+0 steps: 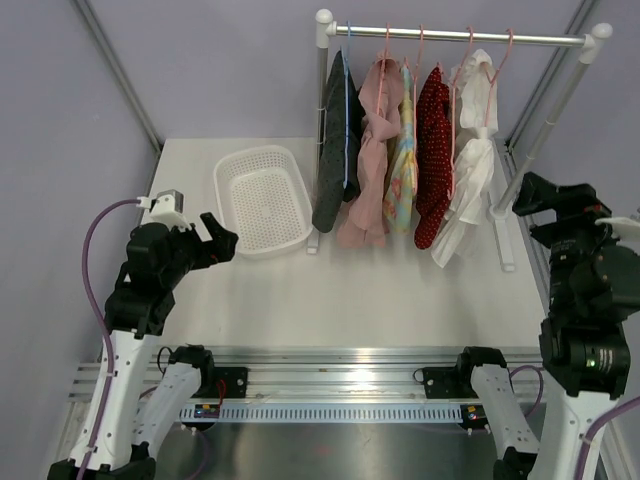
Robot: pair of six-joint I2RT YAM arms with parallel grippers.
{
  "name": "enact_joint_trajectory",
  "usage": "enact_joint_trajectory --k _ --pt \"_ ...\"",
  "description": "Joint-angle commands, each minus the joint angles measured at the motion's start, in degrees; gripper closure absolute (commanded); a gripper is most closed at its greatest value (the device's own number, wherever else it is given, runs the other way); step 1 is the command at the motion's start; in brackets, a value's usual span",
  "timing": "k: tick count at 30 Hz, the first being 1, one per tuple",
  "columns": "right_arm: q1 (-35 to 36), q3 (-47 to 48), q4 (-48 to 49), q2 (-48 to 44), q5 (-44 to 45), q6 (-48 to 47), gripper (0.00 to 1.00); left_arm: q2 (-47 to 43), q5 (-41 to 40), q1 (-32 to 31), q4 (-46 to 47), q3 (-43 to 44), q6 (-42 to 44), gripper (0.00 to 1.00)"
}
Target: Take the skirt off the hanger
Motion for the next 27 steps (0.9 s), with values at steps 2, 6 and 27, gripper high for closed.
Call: enact_joint_trajectory --k 2,6,27 --pt "0.2 5.8 2.0 8.5 -10.9 -5.9 0.01 -1.1 -4.7 -0.8 -3.0 -2.1 1.4 0.04" --pt "0.1 3.7 12.2 9.4 -14.3 -6.5 0.01 0.4 -4.0 -0.8 -2.9 -2.3 0.8 0.04" --pt "0.2 41.9 1.3 48.6 -14.3 -11.5 0.21 -1.5 -3.9 -1.6 -3.0 -2.9 1.0 0.05"
